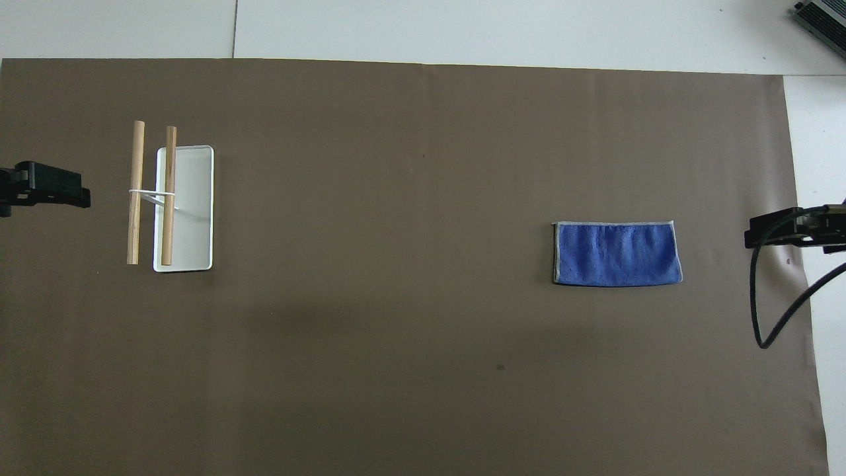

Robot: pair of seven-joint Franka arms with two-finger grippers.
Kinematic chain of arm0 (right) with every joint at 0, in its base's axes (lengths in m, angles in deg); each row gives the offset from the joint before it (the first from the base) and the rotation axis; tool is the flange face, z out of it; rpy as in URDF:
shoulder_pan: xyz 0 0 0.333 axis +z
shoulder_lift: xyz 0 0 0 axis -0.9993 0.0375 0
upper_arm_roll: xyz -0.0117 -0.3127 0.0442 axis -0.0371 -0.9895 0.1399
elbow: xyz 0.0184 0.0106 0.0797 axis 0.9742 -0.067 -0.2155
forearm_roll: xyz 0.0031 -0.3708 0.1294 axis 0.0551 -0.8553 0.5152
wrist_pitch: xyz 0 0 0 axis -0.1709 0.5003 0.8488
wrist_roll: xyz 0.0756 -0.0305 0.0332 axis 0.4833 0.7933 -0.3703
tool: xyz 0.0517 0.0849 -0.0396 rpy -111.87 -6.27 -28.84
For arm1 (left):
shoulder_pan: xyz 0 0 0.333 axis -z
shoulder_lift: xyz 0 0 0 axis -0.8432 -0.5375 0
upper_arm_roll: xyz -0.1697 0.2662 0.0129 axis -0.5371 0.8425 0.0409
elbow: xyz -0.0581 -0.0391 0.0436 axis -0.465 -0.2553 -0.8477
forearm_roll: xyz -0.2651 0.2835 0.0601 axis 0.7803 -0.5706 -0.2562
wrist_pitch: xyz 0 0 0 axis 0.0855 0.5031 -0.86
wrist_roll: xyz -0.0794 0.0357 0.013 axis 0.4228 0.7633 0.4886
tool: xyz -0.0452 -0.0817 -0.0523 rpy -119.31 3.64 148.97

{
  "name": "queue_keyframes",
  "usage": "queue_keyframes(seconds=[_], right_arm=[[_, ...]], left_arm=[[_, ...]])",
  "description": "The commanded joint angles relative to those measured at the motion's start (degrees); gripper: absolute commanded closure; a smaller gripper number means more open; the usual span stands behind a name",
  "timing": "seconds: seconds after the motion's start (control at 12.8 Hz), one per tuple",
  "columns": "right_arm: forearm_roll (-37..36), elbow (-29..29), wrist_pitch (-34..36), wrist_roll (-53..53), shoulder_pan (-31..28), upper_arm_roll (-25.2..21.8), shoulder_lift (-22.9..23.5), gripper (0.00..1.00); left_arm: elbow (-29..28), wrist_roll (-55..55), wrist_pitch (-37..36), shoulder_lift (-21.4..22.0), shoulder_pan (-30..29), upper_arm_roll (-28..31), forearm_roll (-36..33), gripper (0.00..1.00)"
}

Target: Right arm passes towel to left arm to hang

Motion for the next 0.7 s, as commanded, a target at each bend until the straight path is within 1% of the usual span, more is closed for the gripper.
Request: queue_keyframes(seconds=[0.0,0.31,0.62], right_arm=[[0.3,-1.7,-0.6,0.0,-0.3,0.3,-1.6,0.00],[0.5,-1.9,-0.7,1.8,-0.2,0.7,-1.7,0.00],[0.6,-2.3,-0.7,1.4,-0.2,0.7,-1.8,0.00]], left_arm=[[-1.3,-0.1,-0.2,1.4,-0.6,-0.1,0.5,0.00],[-1.3,-0.1,-0.2,1.6,-0.6,-0.1,0.5,0.00],[-1.4,-0.1,0.1,1.6,-0.6,-0.2,0.5,0.00]])
